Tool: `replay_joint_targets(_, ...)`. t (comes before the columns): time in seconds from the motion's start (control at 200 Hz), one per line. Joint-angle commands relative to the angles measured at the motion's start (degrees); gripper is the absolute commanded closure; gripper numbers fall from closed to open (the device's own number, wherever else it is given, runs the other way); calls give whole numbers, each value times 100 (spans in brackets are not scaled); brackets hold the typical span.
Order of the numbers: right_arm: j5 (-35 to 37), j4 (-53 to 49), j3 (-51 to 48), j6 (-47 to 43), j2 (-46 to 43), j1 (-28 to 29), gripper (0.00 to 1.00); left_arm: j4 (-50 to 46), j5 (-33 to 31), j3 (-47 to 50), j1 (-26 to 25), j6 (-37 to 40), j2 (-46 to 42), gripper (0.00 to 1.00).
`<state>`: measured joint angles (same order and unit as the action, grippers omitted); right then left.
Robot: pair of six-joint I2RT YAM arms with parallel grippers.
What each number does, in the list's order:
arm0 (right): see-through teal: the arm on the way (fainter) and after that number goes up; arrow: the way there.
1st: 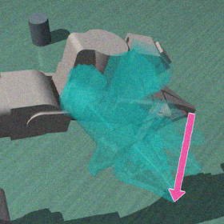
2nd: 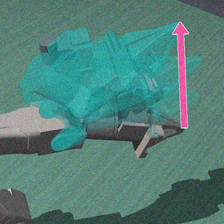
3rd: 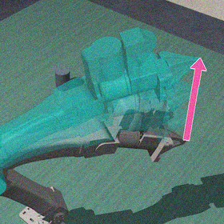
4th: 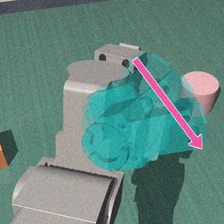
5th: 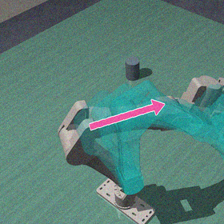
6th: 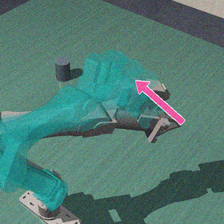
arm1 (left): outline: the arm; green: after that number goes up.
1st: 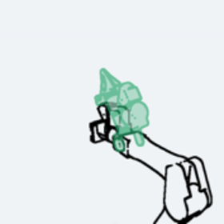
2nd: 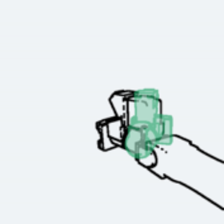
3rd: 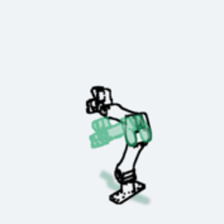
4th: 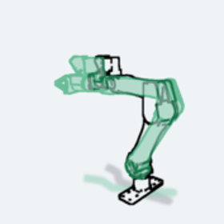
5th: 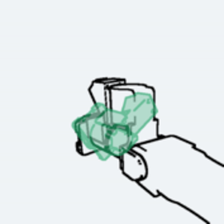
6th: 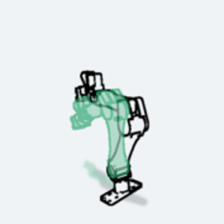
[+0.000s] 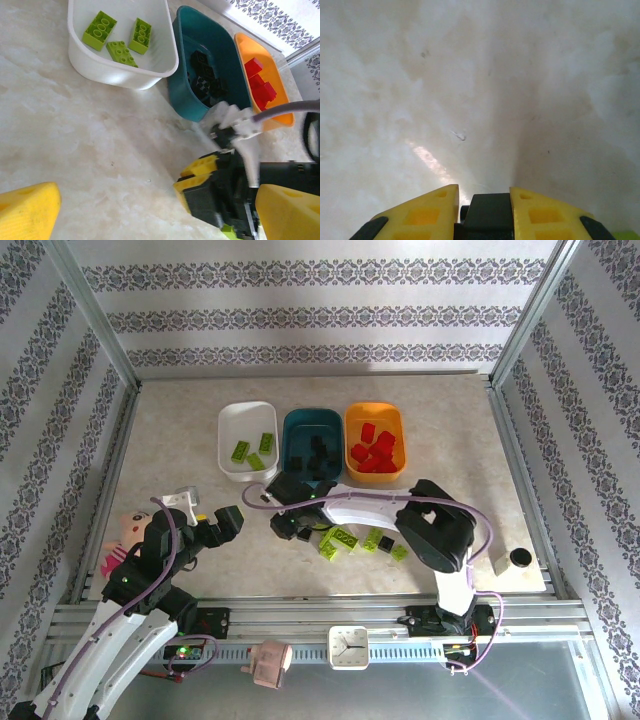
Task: Sort the legos into containers by color
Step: Pick up the lego from the center of the table, then place the lego in the container.
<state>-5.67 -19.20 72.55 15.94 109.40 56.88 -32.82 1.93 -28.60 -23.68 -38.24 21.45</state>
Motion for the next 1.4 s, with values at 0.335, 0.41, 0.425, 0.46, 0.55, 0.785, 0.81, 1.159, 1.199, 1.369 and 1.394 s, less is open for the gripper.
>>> replay_joint_targets(0.335,401,613,263,552,-944,-1454,86,384,367,293,-49,-183,-29,0)
replay_joint_targets(0.41,564,470,635,585,-581,-1646,86,399,394,294,-52,-193,-31,0)
replay_joint_targets(0.425,600,425,716,581,-506,-1675,86,407,403,302,-49,-191,-34,0)
replay_joint_targets(0.46,717,322,903,593,-332,-1717,86,421,415,315,-43,-194,-27,0)
replay_joint_targets(0.55,870,99,1308,652,110,-1801,85,490,463,370,-47,-228,-10,0)
replay_joint_targets(0.785,807,-29,1850,713,726,-1819,64,685,663,417,-49,-232,232,0)
replay_joint_targets(0.81,796,-18,1865,713,732,-1821,60,710,702,423,-44,-224,281,0)
replay_joint_targets(1.159,525,685,676,808,-613,-1820,43,1638,1401,275,-290,-80,1769,9)
replay_joint_targets(1.199,490,780,420,854,-833,-1806,43,1679,1213,206,-531,-8,2031,9)
replay_joint_targets(1.369,475,1020,-594,987,-1658,-1804,42,1723,247,-290,-1776,461,3451,11)
replay_joint_targets(1.394,495,1045,-740,1010,-1780,-1811,42,1728,159,-382,-1912,533,3694,14)
